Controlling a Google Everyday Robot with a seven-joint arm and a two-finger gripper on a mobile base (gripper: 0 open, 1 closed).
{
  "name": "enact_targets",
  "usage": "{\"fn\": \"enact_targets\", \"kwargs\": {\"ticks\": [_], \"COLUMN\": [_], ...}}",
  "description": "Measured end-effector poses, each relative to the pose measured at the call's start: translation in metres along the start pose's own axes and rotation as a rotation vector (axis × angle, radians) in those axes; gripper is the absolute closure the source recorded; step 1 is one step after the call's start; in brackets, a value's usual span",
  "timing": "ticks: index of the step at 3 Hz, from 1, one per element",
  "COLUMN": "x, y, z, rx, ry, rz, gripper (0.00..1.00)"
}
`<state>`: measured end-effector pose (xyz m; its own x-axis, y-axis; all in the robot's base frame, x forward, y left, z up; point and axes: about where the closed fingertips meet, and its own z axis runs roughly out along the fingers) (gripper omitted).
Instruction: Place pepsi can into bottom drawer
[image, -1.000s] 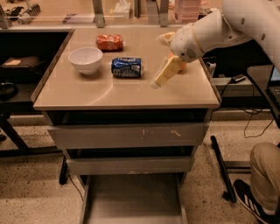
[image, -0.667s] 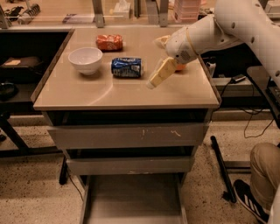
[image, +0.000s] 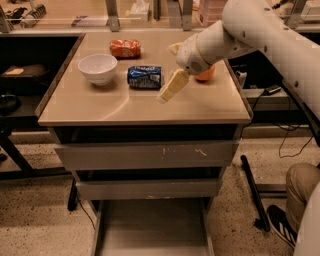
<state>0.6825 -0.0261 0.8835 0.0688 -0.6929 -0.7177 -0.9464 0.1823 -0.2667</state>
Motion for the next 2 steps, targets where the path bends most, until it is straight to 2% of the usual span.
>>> {"fn": "enact_targets", "kwargs": {"ticks": [2], "x": [-0.004], "y": [-0.015], "z": [0.029], "rx": [-0.012], "ry": [-0.001], "rz": [-0.006], "gripper": [0.00]}}
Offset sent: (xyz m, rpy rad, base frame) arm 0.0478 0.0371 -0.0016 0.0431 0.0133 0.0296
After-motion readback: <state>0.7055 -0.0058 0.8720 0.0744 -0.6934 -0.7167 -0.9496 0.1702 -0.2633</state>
